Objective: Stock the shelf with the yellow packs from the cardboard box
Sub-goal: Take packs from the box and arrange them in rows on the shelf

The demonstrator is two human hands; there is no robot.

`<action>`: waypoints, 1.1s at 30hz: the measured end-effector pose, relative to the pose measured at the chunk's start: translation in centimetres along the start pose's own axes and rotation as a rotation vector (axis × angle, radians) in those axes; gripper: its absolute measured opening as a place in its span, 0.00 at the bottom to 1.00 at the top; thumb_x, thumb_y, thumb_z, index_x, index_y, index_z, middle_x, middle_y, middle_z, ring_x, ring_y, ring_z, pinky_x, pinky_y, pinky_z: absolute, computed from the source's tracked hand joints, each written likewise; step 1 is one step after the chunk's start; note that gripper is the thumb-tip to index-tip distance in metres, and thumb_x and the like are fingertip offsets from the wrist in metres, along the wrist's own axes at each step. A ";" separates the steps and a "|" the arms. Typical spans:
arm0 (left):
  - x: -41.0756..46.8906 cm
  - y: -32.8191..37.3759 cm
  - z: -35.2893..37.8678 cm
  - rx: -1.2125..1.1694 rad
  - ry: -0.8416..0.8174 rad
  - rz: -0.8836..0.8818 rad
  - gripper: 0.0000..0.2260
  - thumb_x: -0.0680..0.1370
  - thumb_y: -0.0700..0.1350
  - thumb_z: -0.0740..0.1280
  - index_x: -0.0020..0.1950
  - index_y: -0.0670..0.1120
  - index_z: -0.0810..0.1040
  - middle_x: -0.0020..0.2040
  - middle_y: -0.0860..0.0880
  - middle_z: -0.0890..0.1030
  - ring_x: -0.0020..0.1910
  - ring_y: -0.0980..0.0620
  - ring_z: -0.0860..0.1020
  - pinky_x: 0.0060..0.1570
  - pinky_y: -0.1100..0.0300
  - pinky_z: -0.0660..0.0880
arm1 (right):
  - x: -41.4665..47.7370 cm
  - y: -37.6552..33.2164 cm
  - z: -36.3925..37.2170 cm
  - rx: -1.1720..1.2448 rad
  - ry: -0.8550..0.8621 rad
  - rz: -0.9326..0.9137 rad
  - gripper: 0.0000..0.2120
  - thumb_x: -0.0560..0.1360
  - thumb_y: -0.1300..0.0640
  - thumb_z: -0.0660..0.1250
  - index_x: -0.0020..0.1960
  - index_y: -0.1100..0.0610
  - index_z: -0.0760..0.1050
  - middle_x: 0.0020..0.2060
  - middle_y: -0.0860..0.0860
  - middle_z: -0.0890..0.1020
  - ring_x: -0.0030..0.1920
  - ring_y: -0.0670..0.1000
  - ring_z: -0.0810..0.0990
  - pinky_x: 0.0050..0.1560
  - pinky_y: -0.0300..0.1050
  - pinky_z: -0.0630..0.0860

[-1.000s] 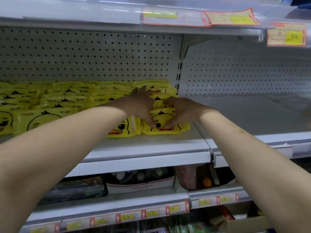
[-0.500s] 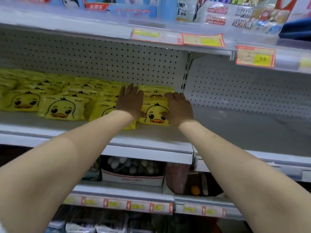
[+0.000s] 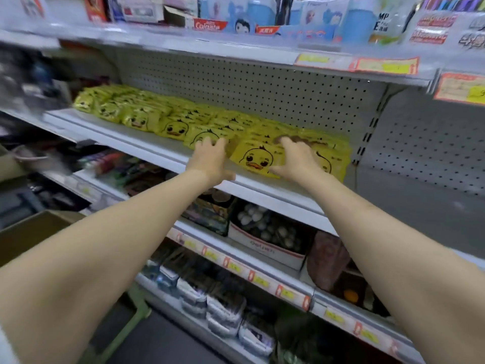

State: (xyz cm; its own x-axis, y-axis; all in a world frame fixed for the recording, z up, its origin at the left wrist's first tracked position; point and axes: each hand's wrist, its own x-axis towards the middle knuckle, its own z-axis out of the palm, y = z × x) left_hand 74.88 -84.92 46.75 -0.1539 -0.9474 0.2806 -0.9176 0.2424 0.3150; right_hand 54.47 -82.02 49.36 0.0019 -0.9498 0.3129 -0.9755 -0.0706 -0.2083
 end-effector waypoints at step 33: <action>-16.3 -51.2 -7.3 0.099 -0.294 -0.334 0.39 0.66 0.51 0.79 0.72 0.52 0.65 0.69 0.42 0.66 0.68 0.40 0.65 0.63 0.43 0.71 | -1.5 -47.2 24.9 0.020 -0.475 -0.348 0.32 0.68 0.46 0.76 0.69 0.52 0.69 0.62 0.56 0.75 0.62 0.58 0.75 0.57 0.50 0.75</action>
State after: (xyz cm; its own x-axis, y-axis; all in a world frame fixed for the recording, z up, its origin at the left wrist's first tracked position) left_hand 127.10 -80.33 32.66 0.0726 -0.9928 -0.0954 -0.9631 -0.0947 0.2520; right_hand 105.94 -84.86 35.69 0.4237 -0.9020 -0.0826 -0.8957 -0.4037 -0.1863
